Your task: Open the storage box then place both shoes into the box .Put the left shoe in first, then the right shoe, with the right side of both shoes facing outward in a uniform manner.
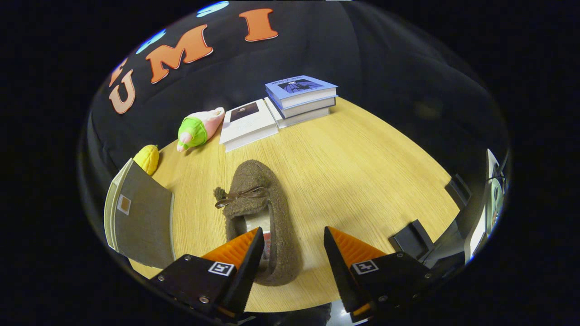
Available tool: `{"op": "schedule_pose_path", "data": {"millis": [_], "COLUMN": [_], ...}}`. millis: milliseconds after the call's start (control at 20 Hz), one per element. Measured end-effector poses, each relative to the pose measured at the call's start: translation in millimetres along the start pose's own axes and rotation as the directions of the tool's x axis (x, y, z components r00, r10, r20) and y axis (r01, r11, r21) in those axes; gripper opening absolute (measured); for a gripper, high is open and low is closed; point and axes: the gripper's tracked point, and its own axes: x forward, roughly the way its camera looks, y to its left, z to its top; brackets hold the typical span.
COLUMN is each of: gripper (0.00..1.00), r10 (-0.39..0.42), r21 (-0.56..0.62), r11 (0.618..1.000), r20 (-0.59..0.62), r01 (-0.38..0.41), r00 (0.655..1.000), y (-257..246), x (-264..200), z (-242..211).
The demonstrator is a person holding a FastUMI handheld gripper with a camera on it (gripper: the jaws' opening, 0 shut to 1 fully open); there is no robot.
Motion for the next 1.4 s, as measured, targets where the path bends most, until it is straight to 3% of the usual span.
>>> {"op": "schedule_pose_path", "data": {"millis": [100, 300, 400, 450, 550, 750, 1050, 1400], "gripper": [0.69, 0.39, 0.27, 0.13, 0.04, 0.04, 0.02, 0.02], "r10": [0.010, 0.025, 0.003, -0.014, -0.022, -0.069, -0.062, 0.040], "r21": [-0.003, 0.008, 0.020, 0.034, 0.067, 0.084, 0.126, 0.117], "r11": [1.000, 1.000, 1.000, 0.999, 0.997, 0.994, 0.991, 0.991], "r20": [-0.018, -0.044, -0.037, -0.032, -0.027, 0.004, 0.079, 0.161], "r01": [-0.010, -0.025, -0.002, 0.015, 0.023, 0.069, 0.051, -0.059], "r00": [1.000, 0.999, 0.999, 0.999, 0.999, 0.998, 0.995, 0.986], "y": [3.9, 14.0, 10.1, 7.7, 9.5, 9.9, 44.8, 146.4], "x": [8.5, 19.9, 23.5, 24.7, 24.0, 12.2, -21.3, -73.1], "z": [-3.0, -5.9, -2.2, -0.6, 1.8, 14.1, 46.4, 74.2]}}
